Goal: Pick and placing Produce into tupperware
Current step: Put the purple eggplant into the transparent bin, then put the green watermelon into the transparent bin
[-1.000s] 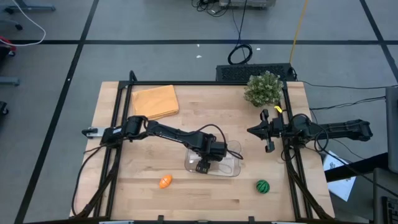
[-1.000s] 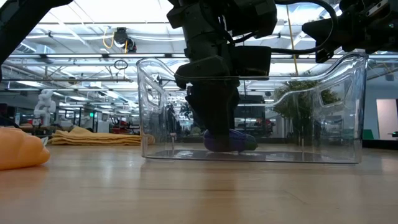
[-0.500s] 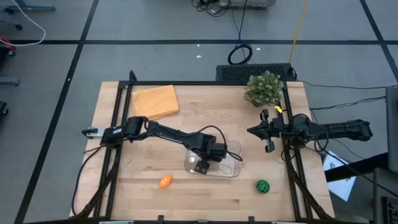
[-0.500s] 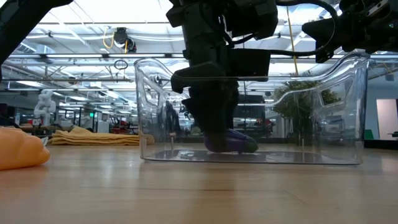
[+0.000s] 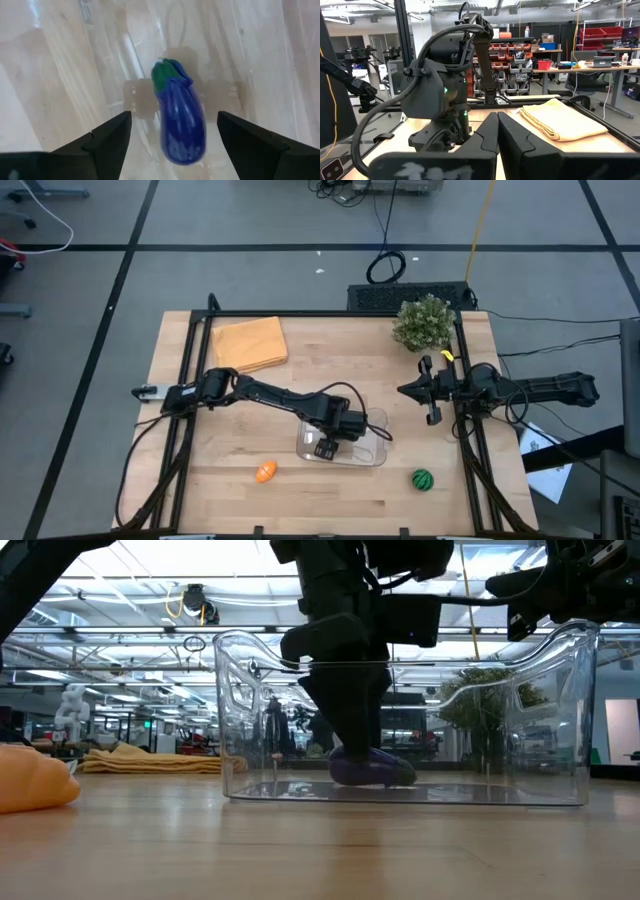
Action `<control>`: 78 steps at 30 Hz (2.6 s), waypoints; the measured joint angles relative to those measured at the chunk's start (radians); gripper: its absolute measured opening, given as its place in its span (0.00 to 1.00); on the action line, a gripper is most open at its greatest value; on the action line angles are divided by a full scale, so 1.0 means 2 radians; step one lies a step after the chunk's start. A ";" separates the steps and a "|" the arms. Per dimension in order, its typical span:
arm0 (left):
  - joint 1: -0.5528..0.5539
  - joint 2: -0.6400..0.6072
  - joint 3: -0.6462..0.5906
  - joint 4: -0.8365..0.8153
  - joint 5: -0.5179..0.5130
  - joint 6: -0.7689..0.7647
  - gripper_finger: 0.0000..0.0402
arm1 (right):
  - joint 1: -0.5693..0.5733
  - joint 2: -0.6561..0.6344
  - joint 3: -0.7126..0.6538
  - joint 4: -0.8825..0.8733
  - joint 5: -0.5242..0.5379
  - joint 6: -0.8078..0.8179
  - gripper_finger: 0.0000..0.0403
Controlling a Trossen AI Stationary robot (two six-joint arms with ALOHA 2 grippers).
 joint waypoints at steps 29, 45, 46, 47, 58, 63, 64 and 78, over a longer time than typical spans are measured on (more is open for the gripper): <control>0.000 -0.001 0.024 -0.026 -0.035 0.015 0.49 | 0.000 0.000 0.000 0.000 0.000 0.000 0.00; 0.000 -0.002 0.024 -0.026 -0.034 0.015 0.07 | 0.000 0.000 0.000 0.000 0.000 0.000 0.00; 0.000 -0.002 0.024 -0.026 -0.034 0.015 0.05 | 0.000 0.000 0.000 0.000 0.000 0.000 0.00; 0.000 -0.002 0.024 -0.026 -0.034 0.015 0.03 | 0.000 0.000 0.000 0.000 0.000 0.000 0.00; 0.000 -0.002 0.024 -0.026 -0.034 0.016 0.04 | 0.000 0.000 0.000 0.000 0.000 0.000 0.00; -0.001 -0.008 0.024 -0.048 -0.065 0.027 0.01 | 0.000 0.000 0.000 0.000 0.000 0.000 0.00; -0.002 -0.011 0.024 -0.051 -0.079 0.027 0.01 | 0.000 0.000 0.000 0.000 0.000 0.000 0.00; -0.003 -0.120 0.024 -0.078 -0.119 0.028 0.01 | 0.000 0.000 0.000 0.000 0.000 0.000 0.00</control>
